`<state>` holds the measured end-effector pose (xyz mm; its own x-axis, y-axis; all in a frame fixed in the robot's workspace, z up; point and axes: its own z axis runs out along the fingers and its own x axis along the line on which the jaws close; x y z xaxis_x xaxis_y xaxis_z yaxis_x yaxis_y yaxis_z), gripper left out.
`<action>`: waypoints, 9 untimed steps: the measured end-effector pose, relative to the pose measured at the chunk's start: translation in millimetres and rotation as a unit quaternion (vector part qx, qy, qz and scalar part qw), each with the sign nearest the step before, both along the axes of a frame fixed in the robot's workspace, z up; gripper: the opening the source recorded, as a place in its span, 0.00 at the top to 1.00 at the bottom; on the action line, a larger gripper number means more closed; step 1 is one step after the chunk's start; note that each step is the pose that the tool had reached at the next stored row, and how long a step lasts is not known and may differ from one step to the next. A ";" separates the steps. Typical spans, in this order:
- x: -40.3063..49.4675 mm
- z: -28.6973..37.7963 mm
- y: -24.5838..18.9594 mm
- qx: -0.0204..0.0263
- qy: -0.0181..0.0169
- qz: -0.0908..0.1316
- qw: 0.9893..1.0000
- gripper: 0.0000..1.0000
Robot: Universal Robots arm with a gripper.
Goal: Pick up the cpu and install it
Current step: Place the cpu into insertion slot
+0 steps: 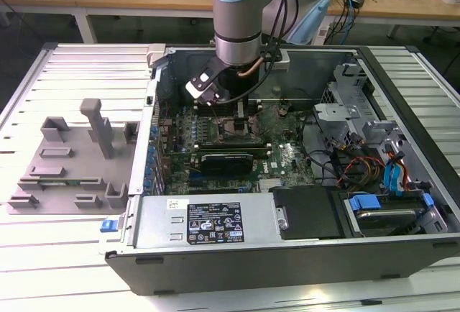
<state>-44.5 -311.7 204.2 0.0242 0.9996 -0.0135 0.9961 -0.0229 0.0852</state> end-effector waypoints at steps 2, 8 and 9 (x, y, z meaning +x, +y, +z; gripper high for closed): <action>-0.4 -0.7 0.0 0.000 -0.001 0.000 1.000 0.89; -0.3 -1.2 0.0 0.000 -0.001 0.000 1.000 0.89; -0.3 -0.3 0.2 0.001 -0.001 0.000 1.000 0.89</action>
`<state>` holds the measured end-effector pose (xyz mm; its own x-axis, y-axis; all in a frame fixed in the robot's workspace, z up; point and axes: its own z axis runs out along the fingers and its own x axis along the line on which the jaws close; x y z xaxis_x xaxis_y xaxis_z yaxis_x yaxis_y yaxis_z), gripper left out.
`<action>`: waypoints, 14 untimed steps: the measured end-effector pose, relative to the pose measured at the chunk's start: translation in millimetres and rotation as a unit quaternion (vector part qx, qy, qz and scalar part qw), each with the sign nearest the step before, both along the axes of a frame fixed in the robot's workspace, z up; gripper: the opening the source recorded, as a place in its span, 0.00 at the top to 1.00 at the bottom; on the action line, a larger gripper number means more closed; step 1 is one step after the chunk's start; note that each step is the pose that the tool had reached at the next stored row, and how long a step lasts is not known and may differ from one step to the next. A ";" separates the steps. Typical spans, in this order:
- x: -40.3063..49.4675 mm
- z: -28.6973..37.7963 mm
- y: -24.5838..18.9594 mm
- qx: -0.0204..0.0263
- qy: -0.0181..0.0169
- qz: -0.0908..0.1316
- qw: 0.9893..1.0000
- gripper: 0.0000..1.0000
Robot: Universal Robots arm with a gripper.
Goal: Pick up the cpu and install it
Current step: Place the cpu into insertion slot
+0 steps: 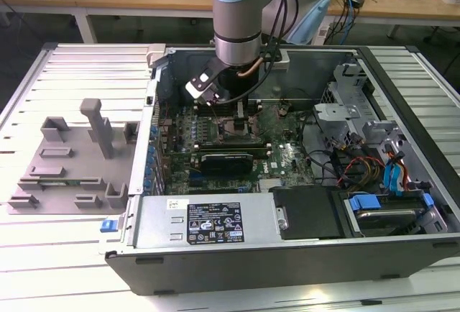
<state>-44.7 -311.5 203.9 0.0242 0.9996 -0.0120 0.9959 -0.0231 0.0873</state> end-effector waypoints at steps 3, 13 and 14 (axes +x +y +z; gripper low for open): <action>0.0 6.1 -0.1 0.000 0.000 0.000 1.000 0.89; 0.1 42.9 -0.1 0.000 0.000 0.000 1.000 0.89; 0.2 44.4 -0.1 0.000 0.000 0.000 1.000 0.89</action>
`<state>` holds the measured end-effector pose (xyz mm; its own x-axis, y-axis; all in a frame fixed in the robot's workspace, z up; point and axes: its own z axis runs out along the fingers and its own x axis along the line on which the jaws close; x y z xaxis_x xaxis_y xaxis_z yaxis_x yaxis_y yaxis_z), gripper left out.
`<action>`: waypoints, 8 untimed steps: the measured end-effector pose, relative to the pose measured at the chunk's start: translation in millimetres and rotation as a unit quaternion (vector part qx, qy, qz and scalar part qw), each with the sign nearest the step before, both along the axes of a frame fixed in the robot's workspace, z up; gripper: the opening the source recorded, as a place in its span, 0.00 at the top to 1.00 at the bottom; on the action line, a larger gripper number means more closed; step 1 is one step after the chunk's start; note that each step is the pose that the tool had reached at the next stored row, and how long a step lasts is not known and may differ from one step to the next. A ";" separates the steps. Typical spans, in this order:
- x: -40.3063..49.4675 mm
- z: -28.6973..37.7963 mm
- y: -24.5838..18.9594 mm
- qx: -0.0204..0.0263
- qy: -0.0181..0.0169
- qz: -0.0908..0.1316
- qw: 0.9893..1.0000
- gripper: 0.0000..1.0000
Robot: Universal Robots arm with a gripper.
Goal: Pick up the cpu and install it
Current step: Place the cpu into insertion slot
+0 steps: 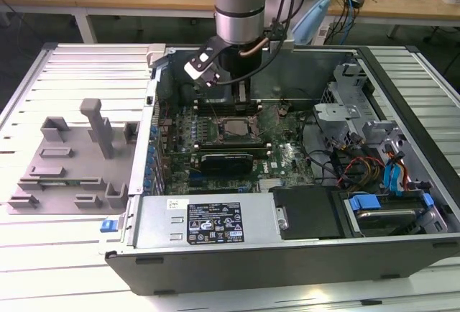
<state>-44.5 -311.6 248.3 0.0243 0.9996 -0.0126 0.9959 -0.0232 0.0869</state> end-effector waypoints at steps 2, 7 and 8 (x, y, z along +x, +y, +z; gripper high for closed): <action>0.6 -0.1 0.0 0.000 0.007 0.000 1.000 0.89; 6.9 -0.2 0.0 0.000 0.042 0.000 0.999 0.89; 7.7 -0.2 -0.1 0.000 0.042 0.000 0.999 0.89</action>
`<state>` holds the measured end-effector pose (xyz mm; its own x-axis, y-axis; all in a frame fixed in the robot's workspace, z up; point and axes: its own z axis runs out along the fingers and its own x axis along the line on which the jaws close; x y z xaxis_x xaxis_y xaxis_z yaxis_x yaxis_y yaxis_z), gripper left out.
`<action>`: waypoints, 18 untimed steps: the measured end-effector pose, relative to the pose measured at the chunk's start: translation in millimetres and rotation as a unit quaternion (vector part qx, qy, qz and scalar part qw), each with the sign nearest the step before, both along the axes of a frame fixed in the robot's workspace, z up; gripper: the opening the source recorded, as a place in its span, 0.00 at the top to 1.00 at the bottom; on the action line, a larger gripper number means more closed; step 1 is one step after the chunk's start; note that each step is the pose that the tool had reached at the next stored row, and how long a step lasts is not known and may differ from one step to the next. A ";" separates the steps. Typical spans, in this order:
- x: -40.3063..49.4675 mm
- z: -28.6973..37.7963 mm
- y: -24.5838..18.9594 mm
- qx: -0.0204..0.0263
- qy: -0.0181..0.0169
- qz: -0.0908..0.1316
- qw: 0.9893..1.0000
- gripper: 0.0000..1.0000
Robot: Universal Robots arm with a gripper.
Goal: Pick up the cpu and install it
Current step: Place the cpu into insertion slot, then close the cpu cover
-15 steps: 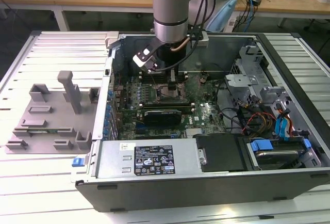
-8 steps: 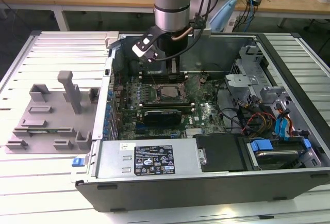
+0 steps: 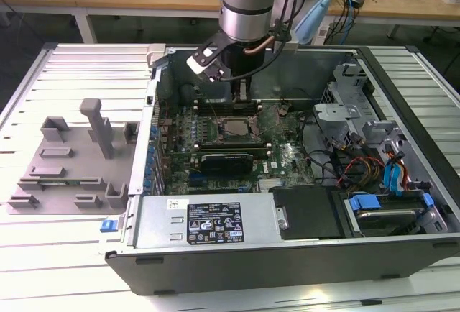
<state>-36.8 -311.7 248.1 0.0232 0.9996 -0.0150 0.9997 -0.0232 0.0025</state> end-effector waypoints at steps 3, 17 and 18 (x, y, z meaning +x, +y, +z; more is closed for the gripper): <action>0.7 0.0 0.0 0.000 0.000 0.000 1.000 0.89; 4.5 0.0 0.0 0.000 0.000 0.000 1.000 0.89; 4.6 0.1 0.1 0.000 0.000 0.000 1.000 0.89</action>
